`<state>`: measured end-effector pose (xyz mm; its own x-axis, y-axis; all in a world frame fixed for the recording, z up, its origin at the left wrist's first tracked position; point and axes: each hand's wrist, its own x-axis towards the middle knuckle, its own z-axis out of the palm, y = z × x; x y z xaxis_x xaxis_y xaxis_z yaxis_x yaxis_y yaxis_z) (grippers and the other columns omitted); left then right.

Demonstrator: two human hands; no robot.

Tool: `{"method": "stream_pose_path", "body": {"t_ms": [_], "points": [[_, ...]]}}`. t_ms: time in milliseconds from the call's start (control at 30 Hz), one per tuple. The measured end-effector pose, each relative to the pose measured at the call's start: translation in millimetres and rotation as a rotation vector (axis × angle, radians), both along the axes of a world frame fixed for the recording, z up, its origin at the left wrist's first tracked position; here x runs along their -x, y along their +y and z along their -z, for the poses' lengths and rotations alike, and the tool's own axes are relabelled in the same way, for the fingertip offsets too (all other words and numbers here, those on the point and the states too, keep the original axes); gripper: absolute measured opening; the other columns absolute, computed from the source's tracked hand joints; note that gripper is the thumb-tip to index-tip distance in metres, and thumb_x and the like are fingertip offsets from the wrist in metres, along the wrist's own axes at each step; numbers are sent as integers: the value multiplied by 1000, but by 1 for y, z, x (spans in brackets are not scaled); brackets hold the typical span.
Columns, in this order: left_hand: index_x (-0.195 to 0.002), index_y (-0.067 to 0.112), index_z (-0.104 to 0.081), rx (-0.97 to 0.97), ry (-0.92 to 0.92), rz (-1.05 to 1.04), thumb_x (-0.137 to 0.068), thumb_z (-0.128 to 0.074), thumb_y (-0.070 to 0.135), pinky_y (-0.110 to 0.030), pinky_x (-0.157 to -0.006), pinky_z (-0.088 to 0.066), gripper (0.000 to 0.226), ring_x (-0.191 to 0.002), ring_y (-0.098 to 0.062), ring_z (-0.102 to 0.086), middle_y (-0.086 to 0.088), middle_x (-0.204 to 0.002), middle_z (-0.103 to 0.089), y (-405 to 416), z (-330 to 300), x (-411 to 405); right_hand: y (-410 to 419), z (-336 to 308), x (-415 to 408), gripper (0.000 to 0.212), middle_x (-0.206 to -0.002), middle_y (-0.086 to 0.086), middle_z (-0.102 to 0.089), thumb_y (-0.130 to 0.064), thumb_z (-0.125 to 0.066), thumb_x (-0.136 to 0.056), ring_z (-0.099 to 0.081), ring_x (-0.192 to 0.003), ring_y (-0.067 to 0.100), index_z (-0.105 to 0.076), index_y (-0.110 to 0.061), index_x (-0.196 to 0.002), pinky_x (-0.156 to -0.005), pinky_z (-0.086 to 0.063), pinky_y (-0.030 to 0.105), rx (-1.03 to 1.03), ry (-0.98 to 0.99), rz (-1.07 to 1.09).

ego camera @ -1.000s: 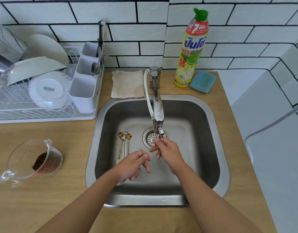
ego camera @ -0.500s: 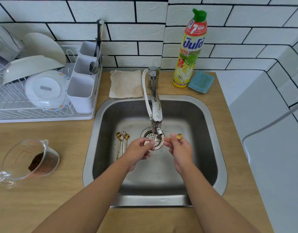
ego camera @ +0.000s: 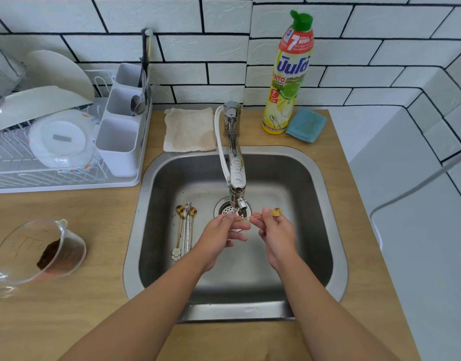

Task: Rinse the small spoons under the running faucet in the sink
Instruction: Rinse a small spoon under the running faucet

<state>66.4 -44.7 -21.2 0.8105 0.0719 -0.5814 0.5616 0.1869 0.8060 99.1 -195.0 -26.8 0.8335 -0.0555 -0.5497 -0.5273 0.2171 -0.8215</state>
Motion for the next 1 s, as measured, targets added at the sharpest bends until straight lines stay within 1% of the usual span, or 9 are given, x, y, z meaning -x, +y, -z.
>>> {"method": "stream_pose_path", "body": {"t_ms": [133,233,367,567,633,733,800,900,1000], "points": [[-75,12,-64,-243,-50,-34,-91,-73,39,-19,-51,-47,32,-48,-11,-53,0,-57,-67,2,-1,-4,3,-3,0,18,-88,-5,-81,-24,-58,-106,-76,-79,4,-71,-14,-98,-76,-47,27,22,-20,-59],[-79,16,-66,-207,-63,23,-96,-68,35,-18,-54,-46,25,-52,-10,-54,0,-65,-67,3,-2,-6,0,-3,-2,20,-89,-4,-81,-24,-57,-106,-76,-78,3,-70,-8,-106,-76,-46,28,36,-31,-37],[-112,19,-68,146,31,91,-106,-51,29,-26,-65,-41,21,-72,-7,-66,4,-94,-77,9,-4,-5,-5,-2,-5,17,-86,-9,-81,-24,-58,-105,-75,-76,2,-69,-14,-101,-76,-47,29,37,-23,12],[-75,15,-64,-153,46,-86,-87,-79,37,-15,-48,-42,29,-46,-8,-52,-4,-66,-70,5,0,-10,2,-4,-3,15,-92,-3,-81,-24,-58,-105,-74,-79,2,-69,-16,-99,-74,-46,25,-14,-41,-90],[-85,16,-65,-79,47,-44,-96,-69,33,-17,-53,-41,20,-53,-7,-56,-4,-79,-73,5,-4,-11,2,-4,-4,16,-96,-1,-80,-25,-57,-106,-74,-78,2,-67,-13,-104,-75,-47,25,-27,-28,-46],[-118,13,-62,254,67,19,-106,-51,25,-25,-64,-43,20,-71,-11,-70,-3,-107,-78,9,-10,-8,-3,-6,-9,13,-99,1,-77,-23,-56,-106,-72,-74,0,-65,-14,-104,-73,-45,23,-52,-6,42],[-121,11,-62,301,124,-22,-106,-50,25,-27,-63,-44,24,-62,-12,-69,-1,-97,-79,8,-11,-7,-5,-8,-10,9,-95,-1,-78,-21,-59,-105,-71,-74,1,-66,-15,-101,-70,-45,21,-91,-11,41],[-102,13,-68,147,185,-92,-103,-57,32,-25,-55,-39,23,-46,-9,-56,4,-64,-66,4,-9,-7,0,-11,-9,6,-85,-4,-78,-17,-65,-101,-72,-74,1,-66,-16,-96,-62,-45,16,-130,-36,-11],[-88,15,-66,-181,13,52,-101,-56,44,-20,-54,-43,33,-49,-7,-54,5,-63,-62,3,-5,-4,2,-12,-12,7,-79,-5,-79,-20,-68,-99,-75,-76,1,-64,-14,-97,-56,-44,13,-75,-38,16]]}}
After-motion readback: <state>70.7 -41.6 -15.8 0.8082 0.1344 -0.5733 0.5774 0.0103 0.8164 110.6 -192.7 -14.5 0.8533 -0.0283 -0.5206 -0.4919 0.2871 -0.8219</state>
